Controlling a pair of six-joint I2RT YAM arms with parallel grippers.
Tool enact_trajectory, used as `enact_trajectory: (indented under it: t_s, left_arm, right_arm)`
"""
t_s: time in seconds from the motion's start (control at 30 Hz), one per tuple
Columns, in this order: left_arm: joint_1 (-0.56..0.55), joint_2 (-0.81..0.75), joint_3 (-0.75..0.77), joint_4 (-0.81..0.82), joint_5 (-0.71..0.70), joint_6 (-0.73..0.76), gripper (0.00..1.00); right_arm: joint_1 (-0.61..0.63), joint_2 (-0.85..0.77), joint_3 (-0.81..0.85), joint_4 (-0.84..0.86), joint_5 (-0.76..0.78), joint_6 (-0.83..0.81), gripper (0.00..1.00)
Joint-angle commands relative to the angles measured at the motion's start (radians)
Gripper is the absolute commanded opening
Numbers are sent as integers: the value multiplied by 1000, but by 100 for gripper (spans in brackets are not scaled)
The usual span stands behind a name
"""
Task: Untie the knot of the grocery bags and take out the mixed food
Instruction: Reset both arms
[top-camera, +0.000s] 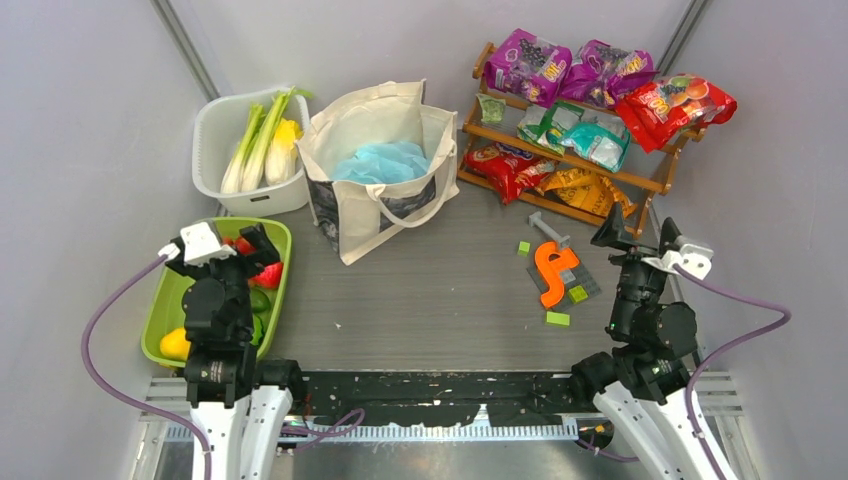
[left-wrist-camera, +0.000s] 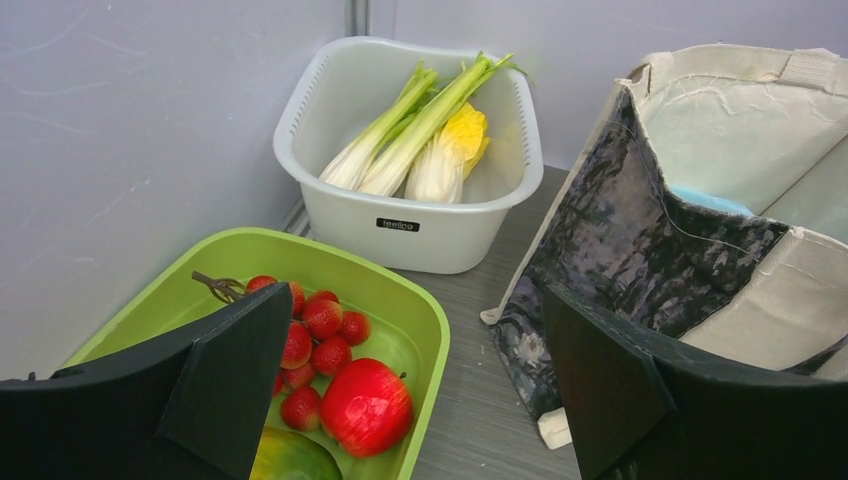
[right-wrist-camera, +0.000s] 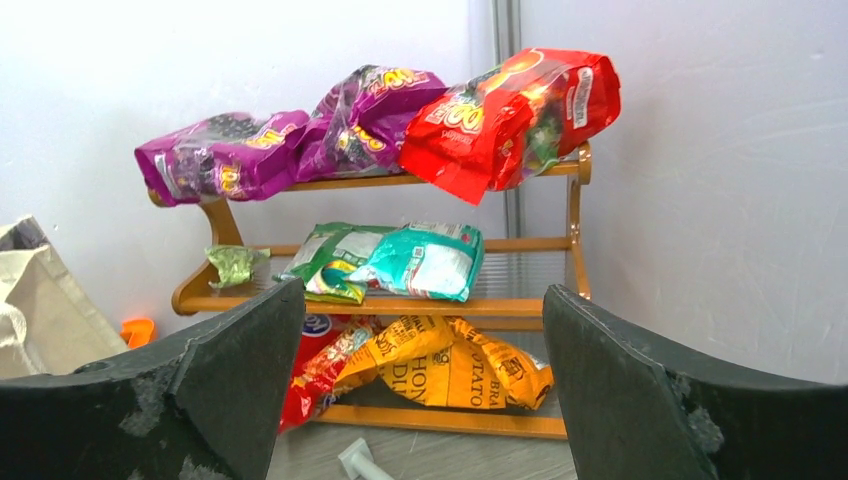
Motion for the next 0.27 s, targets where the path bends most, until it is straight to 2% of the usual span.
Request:
enact_trajectory:
  t_s: [0.0,0.23]
  left_arm:
    - [4,-9,2,23,-29,-1,100]
    - [4,-7,1,23,-18,-8,100]
  right_arm:
    - [-3,-7,-2,68,40,-30,95]
    - [-3,-9,7,52,59,-33,95]
